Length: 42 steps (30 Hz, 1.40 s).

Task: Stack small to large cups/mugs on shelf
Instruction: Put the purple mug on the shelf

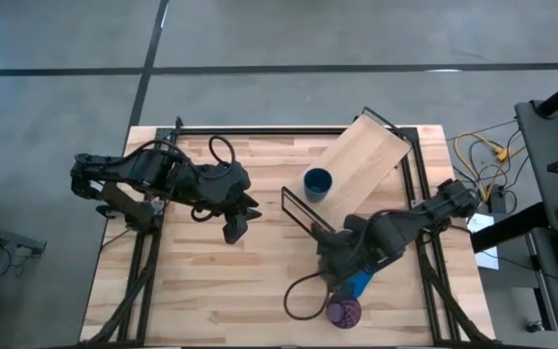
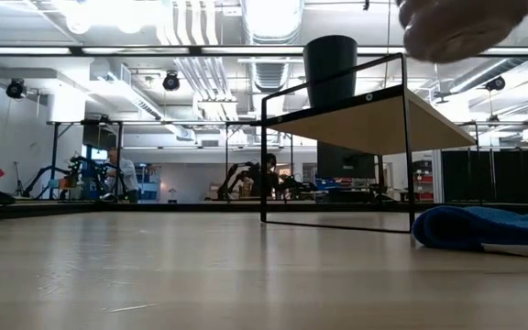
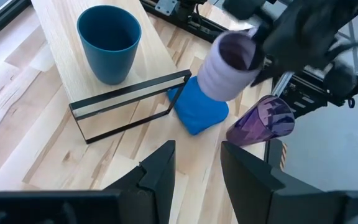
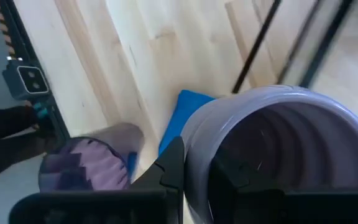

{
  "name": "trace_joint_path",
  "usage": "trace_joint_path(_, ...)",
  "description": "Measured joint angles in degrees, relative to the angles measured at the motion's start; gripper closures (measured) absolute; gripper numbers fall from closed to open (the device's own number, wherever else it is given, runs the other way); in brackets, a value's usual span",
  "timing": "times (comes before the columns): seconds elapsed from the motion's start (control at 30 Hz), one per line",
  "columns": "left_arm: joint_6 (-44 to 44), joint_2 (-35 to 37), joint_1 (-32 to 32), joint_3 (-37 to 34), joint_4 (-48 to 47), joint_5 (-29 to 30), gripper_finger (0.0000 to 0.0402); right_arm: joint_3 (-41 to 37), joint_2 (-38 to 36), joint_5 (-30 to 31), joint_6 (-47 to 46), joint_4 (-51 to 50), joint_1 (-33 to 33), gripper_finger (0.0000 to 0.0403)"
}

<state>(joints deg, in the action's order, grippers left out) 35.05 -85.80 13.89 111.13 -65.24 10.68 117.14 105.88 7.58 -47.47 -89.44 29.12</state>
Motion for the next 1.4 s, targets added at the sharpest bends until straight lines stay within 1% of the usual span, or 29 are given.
trace_joint_path(0.1,0.00,0.00,0.00,0.00,-0.08,0.00,0.0288,-0.17,-2.42,1.02,-0.17,-0.88,-0.01,0.0372)
trace_joint_path(0.23,0.00,0.00,0.00,0.00,-0.06,0.00,0.0288,-0.17,-6.37,4.54,0.50,-0.57,-0.27,0.0372)
trace_joint_path(0.33,0.00,0.00,0.00,0.00,-0.02,0.00,0.0288,-0.17,-9.31,8.66,1.00,-0.65,-0.63,0.0372)
trace_joint_path(0.47,0.00,0.00,0.00,-0.12,0.15,0.02,0.0288,-0.24,-12.61,10.79,1.35,-0.60,-1.77,0.0372)
trace_joint_path(0.67,0.02,0.00,0.00,-0.15,0.16,0.02,0.0288,-0.29,-16.03,13.99,6.06,-0.65,-5.04,0.0372)
trace_joint_path(0.87,0.49,0.00,0.00,-0.17,0.25,0.02,0.0288,-1.05,-16.72,13.99,12.38,-0.61,-10.99,0.0372)
trace_joint_path(1.03,0.59,0.00,0.00,-0.17,0.27,0.02,0.0288,-3.09,-17.09,12.96,15.57,-0.54,-15.59,0.0372)
trace_joint_path(1.3,0.59,0.00,-0.02,-0.20,0.31,0.04,0.0288,-9.83,-21.65,12.57,18.62,-0.64,-23.02,0.0372)
trace_joint_path(1.4,0.58,0.00,-0.02,-0.20,0.33,0.25,0.0288,-12.82,-23.44,10.07,19.20,-0.66,-25.58,0.0372)
